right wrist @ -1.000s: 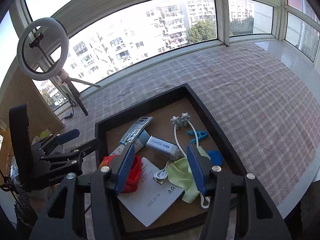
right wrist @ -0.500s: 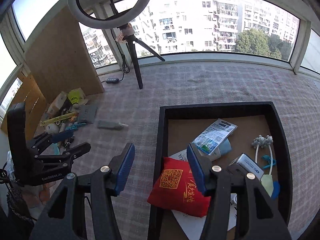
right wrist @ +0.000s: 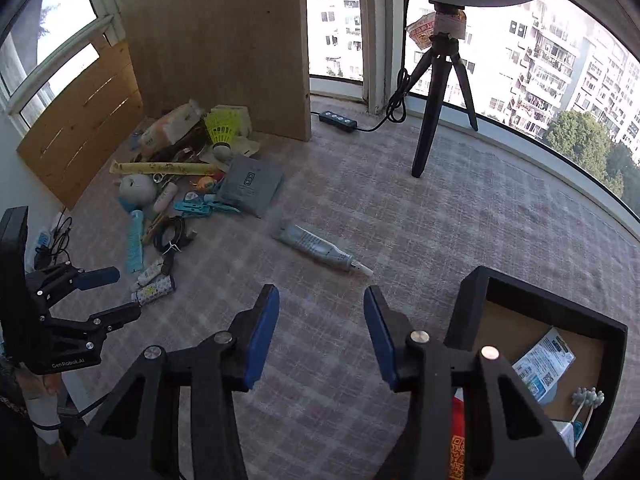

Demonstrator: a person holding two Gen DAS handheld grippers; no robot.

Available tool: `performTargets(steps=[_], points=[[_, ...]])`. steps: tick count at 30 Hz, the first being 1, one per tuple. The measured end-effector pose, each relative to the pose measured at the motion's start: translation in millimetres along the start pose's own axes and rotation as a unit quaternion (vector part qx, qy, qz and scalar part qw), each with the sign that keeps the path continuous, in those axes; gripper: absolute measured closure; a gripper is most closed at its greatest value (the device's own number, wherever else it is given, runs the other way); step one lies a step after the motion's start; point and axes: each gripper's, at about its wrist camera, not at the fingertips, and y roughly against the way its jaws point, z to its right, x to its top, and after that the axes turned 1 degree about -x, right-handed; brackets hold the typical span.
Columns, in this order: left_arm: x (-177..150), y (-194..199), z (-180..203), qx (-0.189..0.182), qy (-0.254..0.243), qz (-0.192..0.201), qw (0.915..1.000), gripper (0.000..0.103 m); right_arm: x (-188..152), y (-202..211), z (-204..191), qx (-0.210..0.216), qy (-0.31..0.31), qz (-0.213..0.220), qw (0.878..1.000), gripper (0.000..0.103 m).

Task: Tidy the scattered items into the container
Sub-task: 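Move both open tools back toward the pile, then grasp the grey tube with the right gripper while the left grasps the patterned lighter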

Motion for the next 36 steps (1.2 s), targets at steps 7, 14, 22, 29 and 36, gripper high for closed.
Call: performTargets(steps=[7,14,22,29,36], points=[[-10,-28,-19,-0.023,-0.01,-0.048,0.9985,0.047,14,-58,-13,-0.026,0.075,-0.061,0.995,0.062],[-3,-51,-21,-0.036,-0.014,-0.068,0.997,0.055,33,-97,-11,-0.013,0.1,-0.09,0.991,0.063],[2,-55,-27,-0.03,-0.014,-0.073,0.9968,0.055,42,-132,-14,0.011,0.137,-0.127,0.982,0.063],[-1,-63,-31,-0.022,-0.014,-0.088,0.9958,0.059,48,-144,-19,0.01,0.151,-0.13,0.98,0.063],[-1,-62,-32,-0.005,0.004,-0.083,0.9965,0.078,55,-152,-12,0.009,0.144,-0.142,0.979,0.064]])
